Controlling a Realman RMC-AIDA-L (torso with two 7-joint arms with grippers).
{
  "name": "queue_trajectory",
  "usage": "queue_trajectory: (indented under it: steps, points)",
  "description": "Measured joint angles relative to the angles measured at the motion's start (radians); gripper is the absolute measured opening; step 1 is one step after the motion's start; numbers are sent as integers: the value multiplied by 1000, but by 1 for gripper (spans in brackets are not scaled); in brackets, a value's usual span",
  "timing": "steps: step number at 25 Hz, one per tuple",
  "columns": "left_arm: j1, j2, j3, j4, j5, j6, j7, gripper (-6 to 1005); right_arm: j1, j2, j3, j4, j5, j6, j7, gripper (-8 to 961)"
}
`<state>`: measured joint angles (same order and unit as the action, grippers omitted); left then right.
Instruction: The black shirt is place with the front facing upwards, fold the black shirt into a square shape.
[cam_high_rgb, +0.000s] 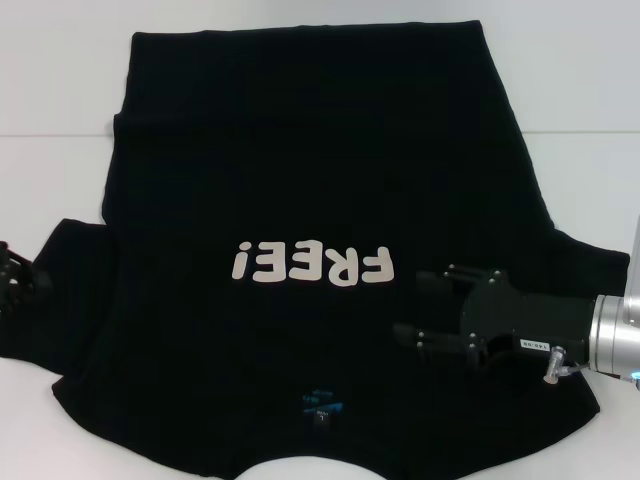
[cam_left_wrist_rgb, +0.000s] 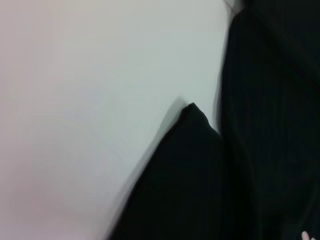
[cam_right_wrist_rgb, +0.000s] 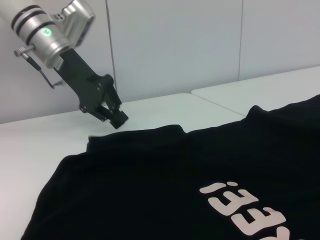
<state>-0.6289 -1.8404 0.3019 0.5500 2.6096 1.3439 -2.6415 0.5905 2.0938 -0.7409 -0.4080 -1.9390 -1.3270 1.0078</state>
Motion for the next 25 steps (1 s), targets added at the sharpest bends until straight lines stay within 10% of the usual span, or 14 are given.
queue_trajectory:
  steps: [9,25]
  points:
    - [39,19,-11,123,64,110,-51,172,0,0,1,0,1,-1,0,807]
    - [13,27,-9,138,186,123,-119,833,-6,0,2,-2,2,-3,0,807]
